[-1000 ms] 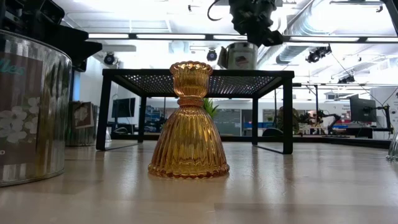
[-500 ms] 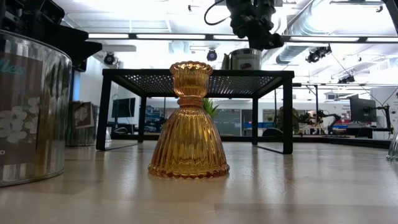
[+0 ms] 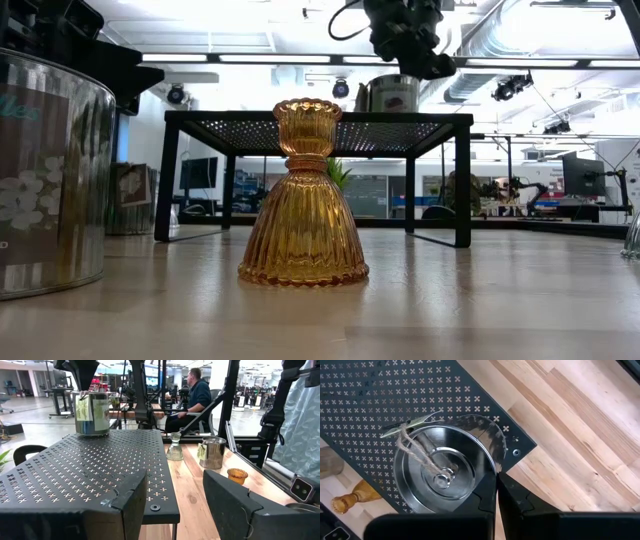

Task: Pick & Place candle stick holders
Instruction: Put the green scented candle on the shelf

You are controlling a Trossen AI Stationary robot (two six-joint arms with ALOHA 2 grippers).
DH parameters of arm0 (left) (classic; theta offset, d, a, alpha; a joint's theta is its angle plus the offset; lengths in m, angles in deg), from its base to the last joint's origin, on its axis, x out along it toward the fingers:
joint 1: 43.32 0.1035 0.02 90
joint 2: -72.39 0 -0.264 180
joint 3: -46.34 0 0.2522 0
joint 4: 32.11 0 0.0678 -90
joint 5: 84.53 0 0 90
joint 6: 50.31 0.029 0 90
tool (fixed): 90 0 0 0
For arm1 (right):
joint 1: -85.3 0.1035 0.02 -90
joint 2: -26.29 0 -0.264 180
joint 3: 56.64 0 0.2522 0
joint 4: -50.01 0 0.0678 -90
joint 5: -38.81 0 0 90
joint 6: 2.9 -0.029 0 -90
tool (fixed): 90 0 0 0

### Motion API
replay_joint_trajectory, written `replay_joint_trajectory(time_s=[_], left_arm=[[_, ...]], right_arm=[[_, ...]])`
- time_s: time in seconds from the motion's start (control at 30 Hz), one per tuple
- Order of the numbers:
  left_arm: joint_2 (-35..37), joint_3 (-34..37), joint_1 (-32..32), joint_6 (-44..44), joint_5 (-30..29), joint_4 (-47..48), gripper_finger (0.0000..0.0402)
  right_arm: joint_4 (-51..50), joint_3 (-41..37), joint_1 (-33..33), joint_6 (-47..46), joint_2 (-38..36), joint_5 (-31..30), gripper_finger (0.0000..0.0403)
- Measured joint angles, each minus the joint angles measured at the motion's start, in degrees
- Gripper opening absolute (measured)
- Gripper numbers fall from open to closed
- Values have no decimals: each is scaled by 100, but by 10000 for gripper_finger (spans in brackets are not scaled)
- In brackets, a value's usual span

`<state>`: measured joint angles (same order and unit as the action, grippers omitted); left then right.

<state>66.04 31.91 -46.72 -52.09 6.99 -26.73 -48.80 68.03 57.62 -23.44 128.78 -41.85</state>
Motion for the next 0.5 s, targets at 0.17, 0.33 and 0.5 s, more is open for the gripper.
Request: replay_joint_trajectory(time_s=[0.17, 0.33, 0.5], left_arm=[[-1, 0, 0, -2, 0, 0, 188], [-1, 0, 1, -2, 0, 0, 188], [0, 0, 1, -2, 0, 0, 188]], right_arm=[[0, 0, 0, -15, 0, -2, 0], [-1, -2, 0, -15, 0, -31, 0], [-4, -9, 0, -17, 0, -138, 0]])
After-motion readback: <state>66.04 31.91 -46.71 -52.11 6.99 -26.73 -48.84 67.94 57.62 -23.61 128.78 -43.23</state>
